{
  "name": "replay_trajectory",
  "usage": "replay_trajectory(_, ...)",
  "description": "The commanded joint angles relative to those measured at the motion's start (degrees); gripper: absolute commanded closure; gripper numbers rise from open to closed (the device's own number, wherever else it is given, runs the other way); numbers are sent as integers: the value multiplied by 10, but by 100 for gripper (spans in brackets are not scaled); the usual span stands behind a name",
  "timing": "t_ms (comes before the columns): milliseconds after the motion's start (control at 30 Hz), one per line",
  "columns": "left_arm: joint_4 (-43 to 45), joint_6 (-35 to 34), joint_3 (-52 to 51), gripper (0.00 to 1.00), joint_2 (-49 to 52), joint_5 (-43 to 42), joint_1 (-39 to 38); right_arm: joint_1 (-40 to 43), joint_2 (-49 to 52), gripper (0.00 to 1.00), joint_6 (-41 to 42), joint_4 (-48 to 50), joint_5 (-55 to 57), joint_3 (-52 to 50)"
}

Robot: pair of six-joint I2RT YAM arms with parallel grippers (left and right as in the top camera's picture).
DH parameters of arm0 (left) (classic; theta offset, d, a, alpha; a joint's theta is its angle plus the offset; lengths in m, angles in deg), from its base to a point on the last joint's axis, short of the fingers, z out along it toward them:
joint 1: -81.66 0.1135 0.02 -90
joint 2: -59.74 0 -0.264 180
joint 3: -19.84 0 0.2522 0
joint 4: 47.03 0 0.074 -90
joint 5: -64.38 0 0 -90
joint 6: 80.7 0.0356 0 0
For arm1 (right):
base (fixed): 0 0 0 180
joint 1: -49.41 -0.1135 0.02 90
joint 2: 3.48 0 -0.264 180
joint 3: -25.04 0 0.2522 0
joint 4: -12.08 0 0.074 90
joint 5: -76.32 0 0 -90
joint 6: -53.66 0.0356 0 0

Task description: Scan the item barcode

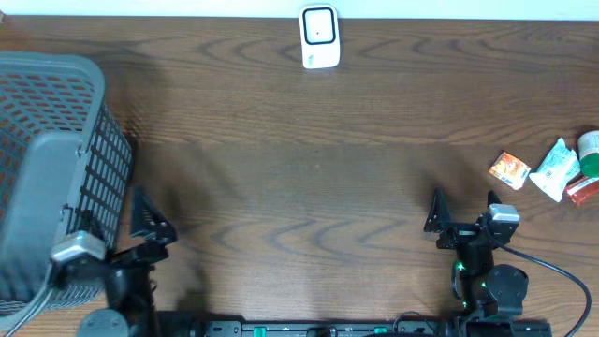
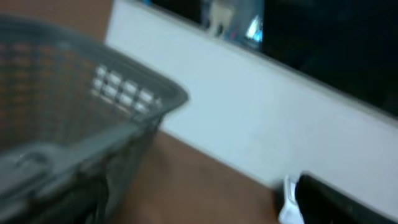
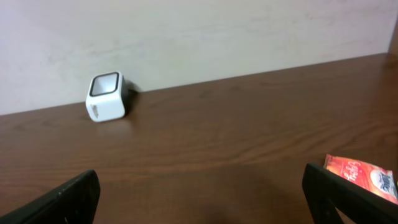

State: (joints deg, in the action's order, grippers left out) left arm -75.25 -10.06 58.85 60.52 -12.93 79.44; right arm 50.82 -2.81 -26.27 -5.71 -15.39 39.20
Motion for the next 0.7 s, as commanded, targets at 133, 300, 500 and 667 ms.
replay_trajectory(133,108,2,-154,4,-5,-60,3,0,-3,1,4,-2,1,-1)
replay_trajectory(300,118,2,-214,4,-7,-42,3,0,-3,1,4,-2,1,-1)
replay_trajectory(500,117,2,-251,4,-7,-16,3,0,-3,1,4,-2,1,-1)
replay_trajectory(667,111,56,-250,4,-7,-23,3,0,-3,1,4,-2,1,-1)
